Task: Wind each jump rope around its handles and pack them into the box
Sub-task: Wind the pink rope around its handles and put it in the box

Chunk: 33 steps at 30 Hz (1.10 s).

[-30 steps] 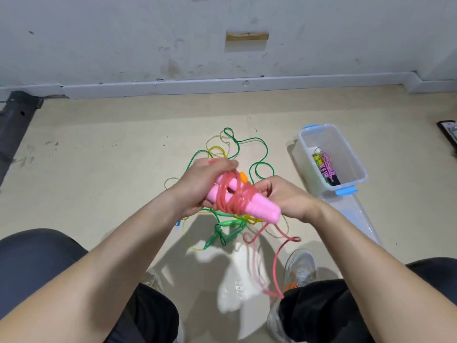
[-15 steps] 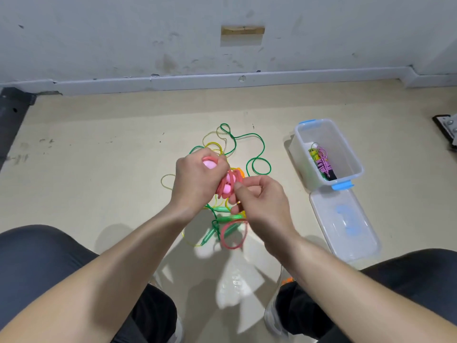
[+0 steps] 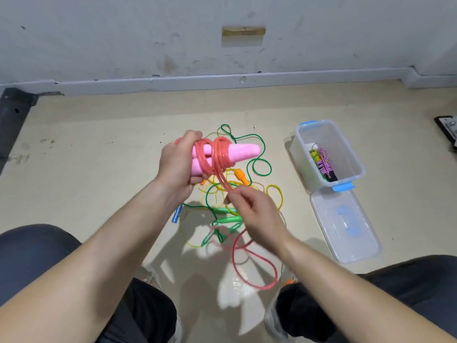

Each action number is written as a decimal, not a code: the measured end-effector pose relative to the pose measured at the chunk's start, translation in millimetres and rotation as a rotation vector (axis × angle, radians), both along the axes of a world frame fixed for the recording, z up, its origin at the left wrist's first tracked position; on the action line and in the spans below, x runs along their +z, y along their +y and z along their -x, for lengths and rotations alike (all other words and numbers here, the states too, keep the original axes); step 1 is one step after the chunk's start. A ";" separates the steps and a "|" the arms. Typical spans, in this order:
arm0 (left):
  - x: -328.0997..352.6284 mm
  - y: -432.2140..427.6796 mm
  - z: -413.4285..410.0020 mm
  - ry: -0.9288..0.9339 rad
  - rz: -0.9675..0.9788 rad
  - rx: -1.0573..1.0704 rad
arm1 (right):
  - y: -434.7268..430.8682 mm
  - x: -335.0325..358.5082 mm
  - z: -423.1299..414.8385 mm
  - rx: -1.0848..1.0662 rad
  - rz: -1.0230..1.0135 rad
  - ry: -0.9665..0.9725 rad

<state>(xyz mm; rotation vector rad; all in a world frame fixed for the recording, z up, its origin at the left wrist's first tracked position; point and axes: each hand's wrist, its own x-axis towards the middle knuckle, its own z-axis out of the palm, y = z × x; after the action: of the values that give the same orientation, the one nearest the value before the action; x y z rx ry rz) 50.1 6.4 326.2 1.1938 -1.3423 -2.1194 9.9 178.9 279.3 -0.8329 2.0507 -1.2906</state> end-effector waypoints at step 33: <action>-1.9 21.3 5.1 -0.052 0.239 0.154 | -10.5 21.7 -29.5 -0.395 0.331 -0.296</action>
<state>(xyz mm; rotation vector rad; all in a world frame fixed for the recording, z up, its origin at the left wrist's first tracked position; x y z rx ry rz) 45.0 27.7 324.3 1.2176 -1.4297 -1.7777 39.4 168.4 301.0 -0.3415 1.8437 -1.8823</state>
